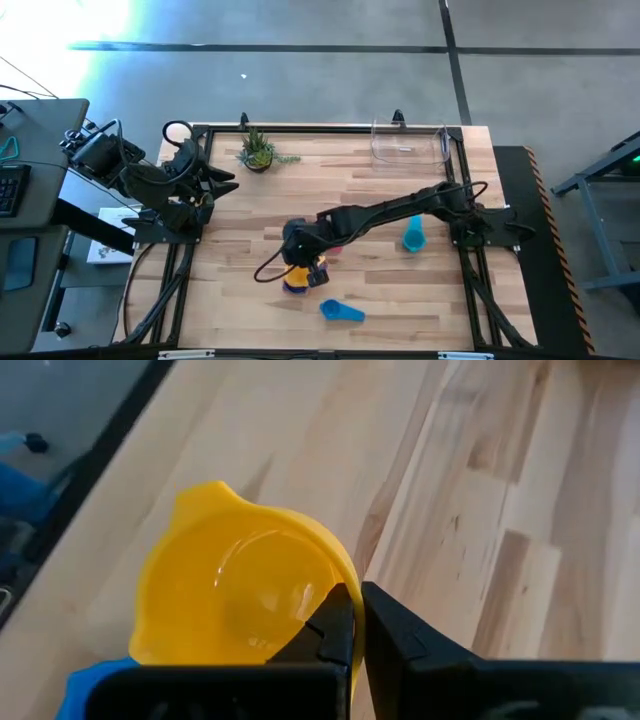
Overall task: Nest measuring cups in basket
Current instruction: Stack the yellow measuring cup on top of the violet measuring cup
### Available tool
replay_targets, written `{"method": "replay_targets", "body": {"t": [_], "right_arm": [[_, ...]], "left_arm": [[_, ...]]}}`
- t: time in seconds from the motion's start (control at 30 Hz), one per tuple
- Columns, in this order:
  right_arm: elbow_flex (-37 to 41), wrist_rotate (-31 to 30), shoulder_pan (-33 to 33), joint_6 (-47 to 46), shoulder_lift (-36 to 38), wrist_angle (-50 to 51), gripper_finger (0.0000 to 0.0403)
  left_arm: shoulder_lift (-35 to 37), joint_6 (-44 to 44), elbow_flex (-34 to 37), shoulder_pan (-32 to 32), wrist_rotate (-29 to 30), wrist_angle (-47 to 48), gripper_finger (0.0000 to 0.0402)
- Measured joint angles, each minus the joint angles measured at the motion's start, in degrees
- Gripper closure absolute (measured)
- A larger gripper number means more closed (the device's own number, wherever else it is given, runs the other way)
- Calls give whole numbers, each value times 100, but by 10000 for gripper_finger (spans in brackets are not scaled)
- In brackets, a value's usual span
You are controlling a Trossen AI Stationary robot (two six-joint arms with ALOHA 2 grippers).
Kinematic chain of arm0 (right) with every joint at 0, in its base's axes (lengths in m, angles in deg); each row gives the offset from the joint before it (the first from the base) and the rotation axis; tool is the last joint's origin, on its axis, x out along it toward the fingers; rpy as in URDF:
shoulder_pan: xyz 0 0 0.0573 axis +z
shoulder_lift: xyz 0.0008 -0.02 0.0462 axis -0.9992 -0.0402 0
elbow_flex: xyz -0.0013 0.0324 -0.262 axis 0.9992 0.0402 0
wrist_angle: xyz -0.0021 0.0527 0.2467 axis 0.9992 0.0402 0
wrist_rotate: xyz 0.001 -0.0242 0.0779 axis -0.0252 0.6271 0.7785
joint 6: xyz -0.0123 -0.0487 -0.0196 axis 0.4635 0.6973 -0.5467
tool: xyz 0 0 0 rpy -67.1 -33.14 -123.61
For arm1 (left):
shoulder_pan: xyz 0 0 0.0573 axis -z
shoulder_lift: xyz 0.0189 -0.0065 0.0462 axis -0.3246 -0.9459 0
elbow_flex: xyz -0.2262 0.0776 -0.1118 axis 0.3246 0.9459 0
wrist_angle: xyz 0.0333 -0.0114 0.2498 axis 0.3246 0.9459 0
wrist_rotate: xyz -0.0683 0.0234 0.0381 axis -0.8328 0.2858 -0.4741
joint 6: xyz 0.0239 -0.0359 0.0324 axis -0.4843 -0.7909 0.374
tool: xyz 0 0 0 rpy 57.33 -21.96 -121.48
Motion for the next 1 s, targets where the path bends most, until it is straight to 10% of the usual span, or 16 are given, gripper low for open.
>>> {"method": "replay_targets", "body": {"t": [1.0], "right_arm": [[2,188,-17,1,-365,-12,402]], "left_arm": [[0,1,2,1,2,0,286]]}}
